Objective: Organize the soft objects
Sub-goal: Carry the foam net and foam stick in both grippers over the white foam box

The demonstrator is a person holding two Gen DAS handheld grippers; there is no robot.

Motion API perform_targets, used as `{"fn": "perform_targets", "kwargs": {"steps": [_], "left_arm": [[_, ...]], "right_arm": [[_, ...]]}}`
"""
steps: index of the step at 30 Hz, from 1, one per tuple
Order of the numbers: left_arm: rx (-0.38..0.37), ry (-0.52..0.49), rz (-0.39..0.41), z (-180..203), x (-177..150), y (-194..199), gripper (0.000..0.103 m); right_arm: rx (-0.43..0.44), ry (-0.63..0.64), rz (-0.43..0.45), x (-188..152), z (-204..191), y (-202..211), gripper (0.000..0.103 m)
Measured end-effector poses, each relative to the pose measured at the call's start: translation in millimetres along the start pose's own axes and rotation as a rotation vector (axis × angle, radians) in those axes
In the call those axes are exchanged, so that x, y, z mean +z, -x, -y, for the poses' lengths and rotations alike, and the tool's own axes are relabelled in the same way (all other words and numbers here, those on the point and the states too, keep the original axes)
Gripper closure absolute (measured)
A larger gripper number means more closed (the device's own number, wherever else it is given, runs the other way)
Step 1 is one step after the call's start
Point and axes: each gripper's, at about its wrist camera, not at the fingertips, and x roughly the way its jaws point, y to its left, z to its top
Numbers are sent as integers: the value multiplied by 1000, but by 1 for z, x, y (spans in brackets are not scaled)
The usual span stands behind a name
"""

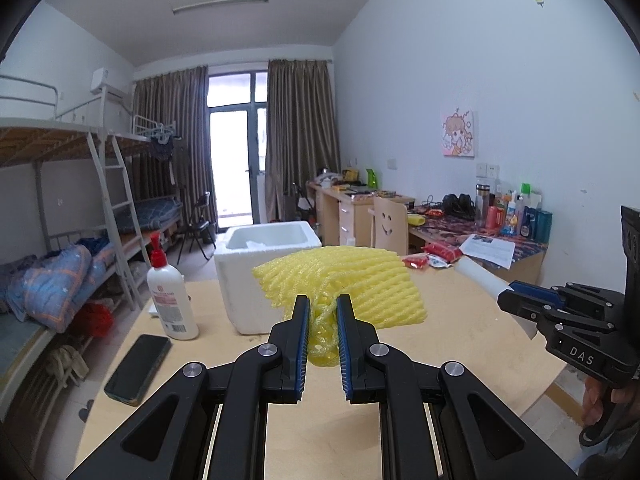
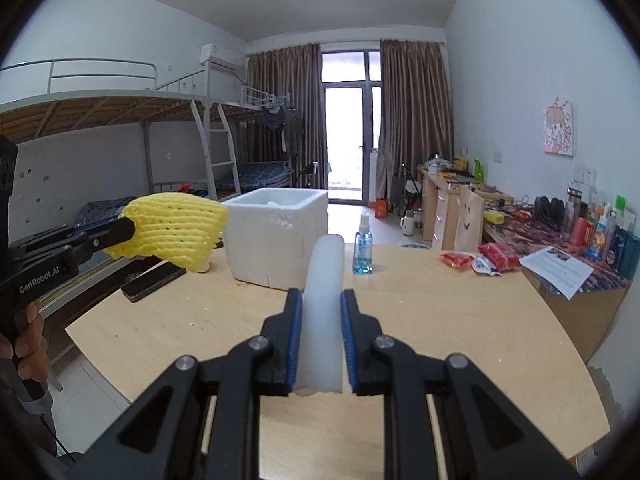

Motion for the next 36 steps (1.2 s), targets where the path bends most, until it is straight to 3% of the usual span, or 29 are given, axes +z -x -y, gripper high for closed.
{"fn": "perform_targets", "kwargs": {"steps": [21, 36], "left_arm": [[93, 42, 40, -31, 10, 11, 88], [130, 60, 26, -52, 15, -2, 88]], "right_arm": [[126, 46, 8, 20, -26, -27, 80], [193, 72, -4, 35, -36, -54, 80]]}}
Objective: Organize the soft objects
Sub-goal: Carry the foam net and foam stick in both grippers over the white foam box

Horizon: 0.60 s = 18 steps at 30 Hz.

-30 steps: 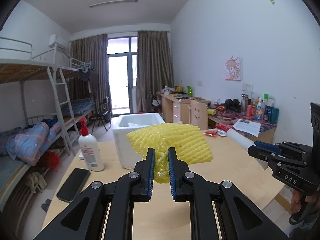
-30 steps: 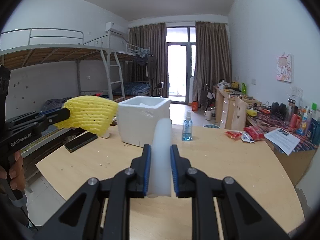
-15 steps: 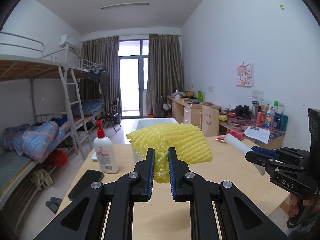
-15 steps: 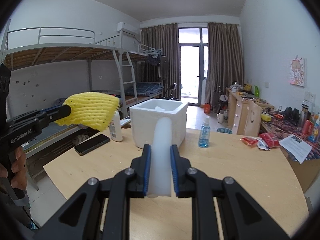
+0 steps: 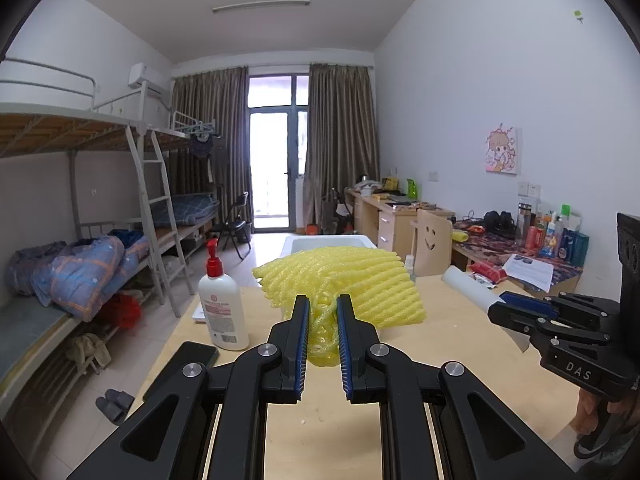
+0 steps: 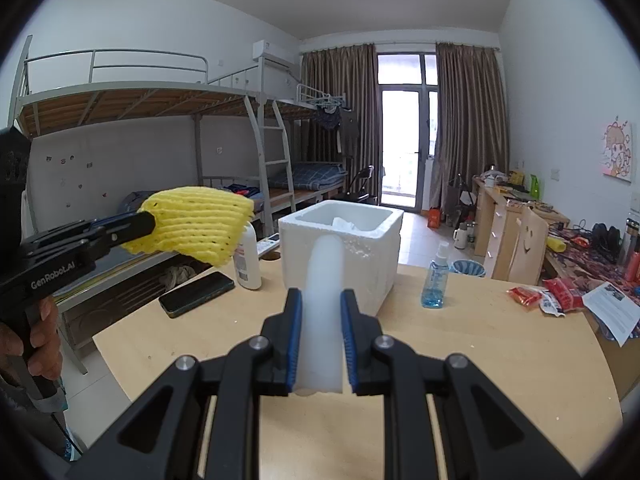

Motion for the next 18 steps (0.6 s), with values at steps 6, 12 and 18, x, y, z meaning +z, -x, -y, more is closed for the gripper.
{"fn": "perform_targets", "kwargs": {"steps": [6, 12, 18], "left_arm": [[4, 8, -4, -3, 11, -13, 88], [8, 7, 8, -4, 26, -23, 88], [6, 10, 3, -7, 36, -35, 88]], "right_arm": [[14, 9, 5, 10, 1, -4, 80], [-6, 27, 10, 24, 6, -15, 80], [-23, 41, 24, 39, 9, -21, 80]]}}
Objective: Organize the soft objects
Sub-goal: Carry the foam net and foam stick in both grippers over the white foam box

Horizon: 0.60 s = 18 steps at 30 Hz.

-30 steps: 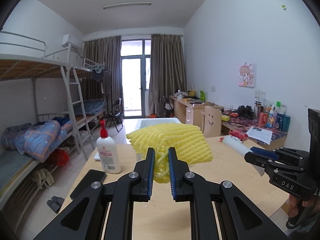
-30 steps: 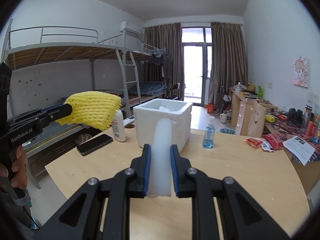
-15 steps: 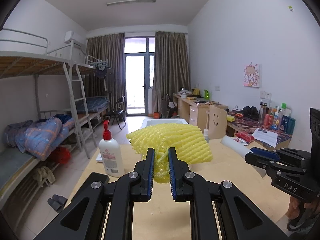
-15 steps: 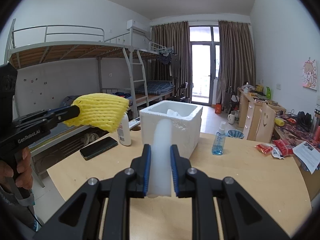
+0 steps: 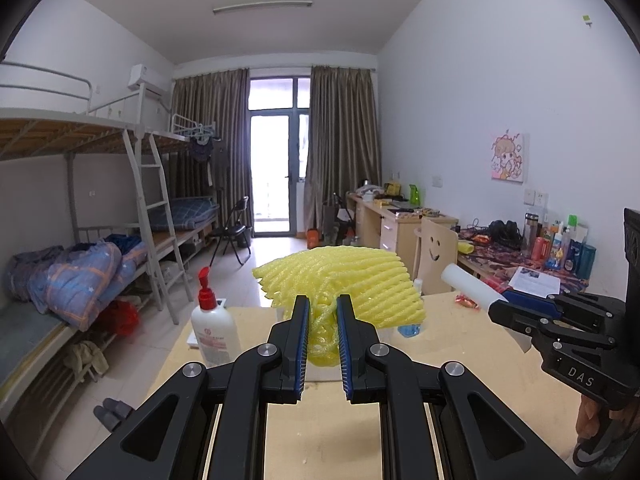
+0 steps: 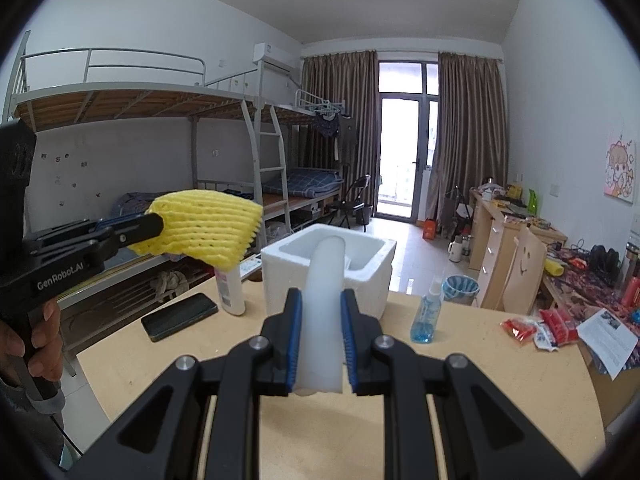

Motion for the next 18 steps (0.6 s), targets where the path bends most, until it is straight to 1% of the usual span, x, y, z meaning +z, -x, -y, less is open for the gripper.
{"fn": "perform_targets", "kwargs": {"steps": [8, 12, 18], "left_arm": [[-3, 1, 12, 0, 14, -15, 88], [-7, -1, 13, -1, 17, -20, 88], [2, 1, 13, -4, 26, -34, 88]], "right_arm": [[-7, 18, 0, 15, 3, -12, 80], [14, 20, -11, 20, 5, -21, 80], [22, 26, -26, 28, 8, -34, 80]]}}
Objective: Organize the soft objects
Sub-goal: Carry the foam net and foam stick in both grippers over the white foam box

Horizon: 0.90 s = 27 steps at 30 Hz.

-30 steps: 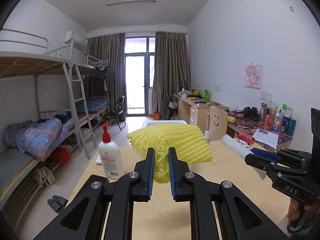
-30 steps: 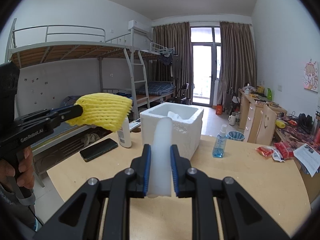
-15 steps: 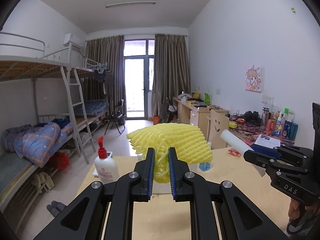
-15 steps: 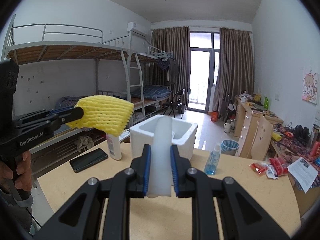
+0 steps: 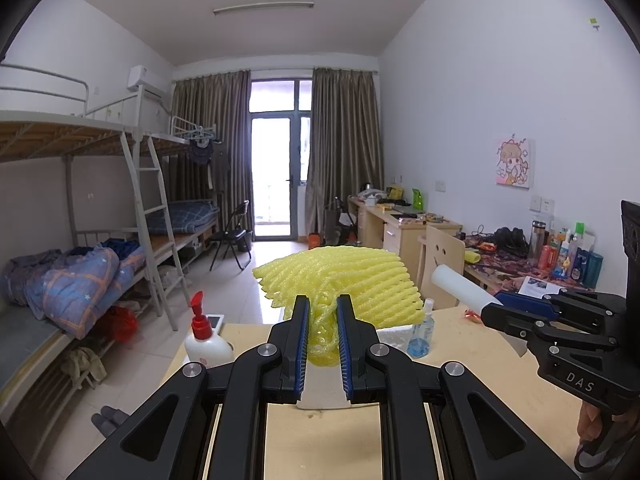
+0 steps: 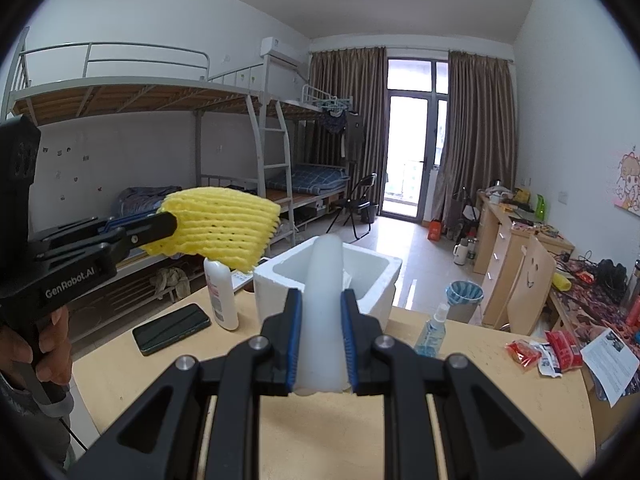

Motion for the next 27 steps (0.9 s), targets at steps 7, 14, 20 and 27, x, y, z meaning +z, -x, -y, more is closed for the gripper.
{"fn": "perform_targets", "kwargs": {"steps": [7, 14, 20, 27], "left_arm": [[2, 11, -3, -9, 7, -19, 88], [7, 10, -5, -14, 9, -37, 88], [24, 9, -15, -15, 10, -55, 88], [32, 3, -42, -17, 15, -80, 88]], "right_arm": [[10, 8, -17, 8, 3, -16, 80], [10, 20, -34, 15, 5, -38, 80], [21, 5, -40, 18, 9, -53, 80], [32, 1, -56, 22, 15, -74, 80]]}}
